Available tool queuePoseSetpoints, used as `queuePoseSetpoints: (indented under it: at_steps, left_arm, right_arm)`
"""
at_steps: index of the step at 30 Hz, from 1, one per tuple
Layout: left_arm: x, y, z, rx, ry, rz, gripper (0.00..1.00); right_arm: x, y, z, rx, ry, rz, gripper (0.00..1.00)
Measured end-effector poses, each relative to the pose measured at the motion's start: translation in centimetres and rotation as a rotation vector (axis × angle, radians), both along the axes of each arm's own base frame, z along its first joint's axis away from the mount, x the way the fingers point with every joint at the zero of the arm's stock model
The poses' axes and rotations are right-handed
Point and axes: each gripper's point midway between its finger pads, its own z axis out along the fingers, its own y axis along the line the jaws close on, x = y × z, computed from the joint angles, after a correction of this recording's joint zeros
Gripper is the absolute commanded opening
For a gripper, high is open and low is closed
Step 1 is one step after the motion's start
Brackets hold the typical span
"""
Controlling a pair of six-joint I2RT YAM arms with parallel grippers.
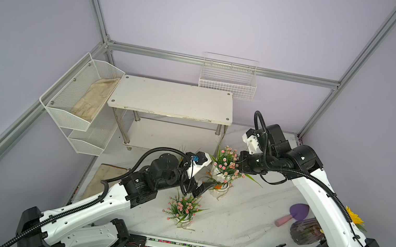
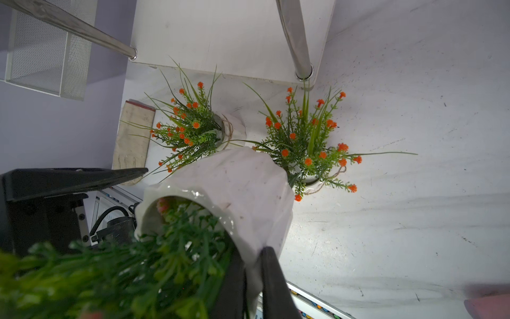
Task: Place the baby's breath potted plants on the rack by color
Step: Pick up the baby's breath potted plant from the center of the board.
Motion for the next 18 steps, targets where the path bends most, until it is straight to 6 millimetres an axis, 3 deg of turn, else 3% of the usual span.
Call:
queuePoseSetpoints:
  at_steps: [8,18]
  left_arm:
    - [0.8,-1.7,1.1,-0.040,-0.029,-0.027,1.00]
    - [1.2,-3.9,0.4,-0.054,-0.015,-0.088,1.00]
  right_arm:
    - [-0.4,-0.1,-0.2,-0.008,0.011,0.018,0.03]
    - [-0.7,0.4,-0.1,0.015,0.025,0.041,0.03]
